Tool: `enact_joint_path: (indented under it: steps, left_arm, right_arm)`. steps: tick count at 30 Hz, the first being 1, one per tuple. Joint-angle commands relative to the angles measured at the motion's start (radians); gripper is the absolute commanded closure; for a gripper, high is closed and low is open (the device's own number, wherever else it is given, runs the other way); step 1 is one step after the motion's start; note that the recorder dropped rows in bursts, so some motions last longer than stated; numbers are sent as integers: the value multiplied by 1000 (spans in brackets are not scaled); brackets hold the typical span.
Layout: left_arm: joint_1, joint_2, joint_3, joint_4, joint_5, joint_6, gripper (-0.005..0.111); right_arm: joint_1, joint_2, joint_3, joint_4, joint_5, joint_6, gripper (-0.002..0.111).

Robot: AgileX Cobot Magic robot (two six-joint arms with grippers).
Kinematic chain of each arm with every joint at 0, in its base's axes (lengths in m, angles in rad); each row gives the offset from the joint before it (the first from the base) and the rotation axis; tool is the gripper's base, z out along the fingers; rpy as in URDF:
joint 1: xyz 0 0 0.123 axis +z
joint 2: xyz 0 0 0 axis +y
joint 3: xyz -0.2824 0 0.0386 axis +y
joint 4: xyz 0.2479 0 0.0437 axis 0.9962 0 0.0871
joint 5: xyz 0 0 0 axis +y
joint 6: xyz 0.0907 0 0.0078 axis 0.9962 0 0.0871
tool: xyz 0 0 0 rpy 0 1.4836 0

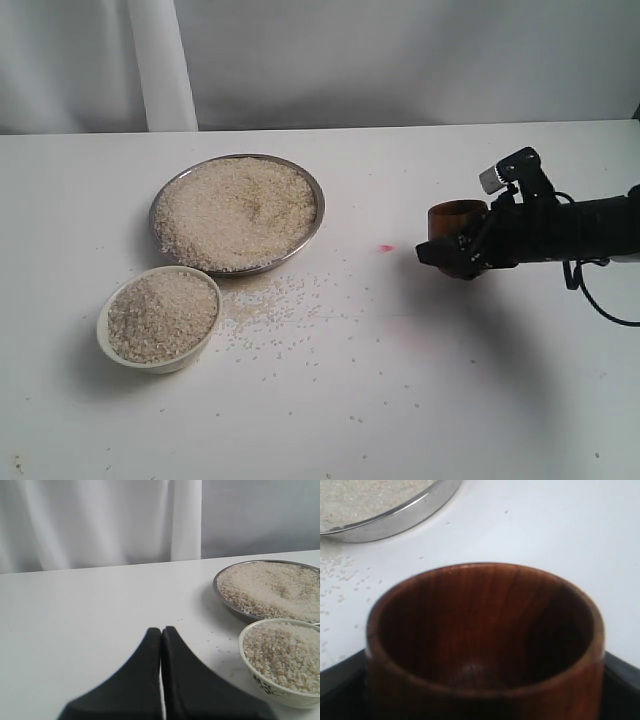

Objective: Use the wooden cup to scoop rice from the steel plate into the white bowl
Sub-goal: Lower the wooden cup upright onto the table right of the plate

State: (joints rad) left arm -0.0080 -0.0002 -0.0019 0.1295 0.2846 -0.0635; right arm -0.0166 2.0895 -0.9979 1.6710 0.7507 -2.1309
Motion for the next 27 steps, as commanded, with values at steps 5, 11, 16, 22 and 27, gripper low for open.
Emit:
enact_joint_path:
  steps: [5,11,16,22,27]
  left_arm:
    - [-3,0,2,-8,-11,-6,107]
    - [-3,0,2,-8,-11,-6,107]
    - [-3,0,2,-8,-11,-6,107]
    - [-3,0,2,-8,-11,-6,107]
    - [-3,0,2,-8,-11,-6,107]
  right_arm:
    - [11,33,-63,-6,49,-11,100]
    - [59,72,-100,-36,-9,-11,100]
    - [99,96,-110,-46,-77,-11,99]
    - [99,96,-106,-54,-91,-11,85]
    - [99,96,-104,-56,-63,-11,76]
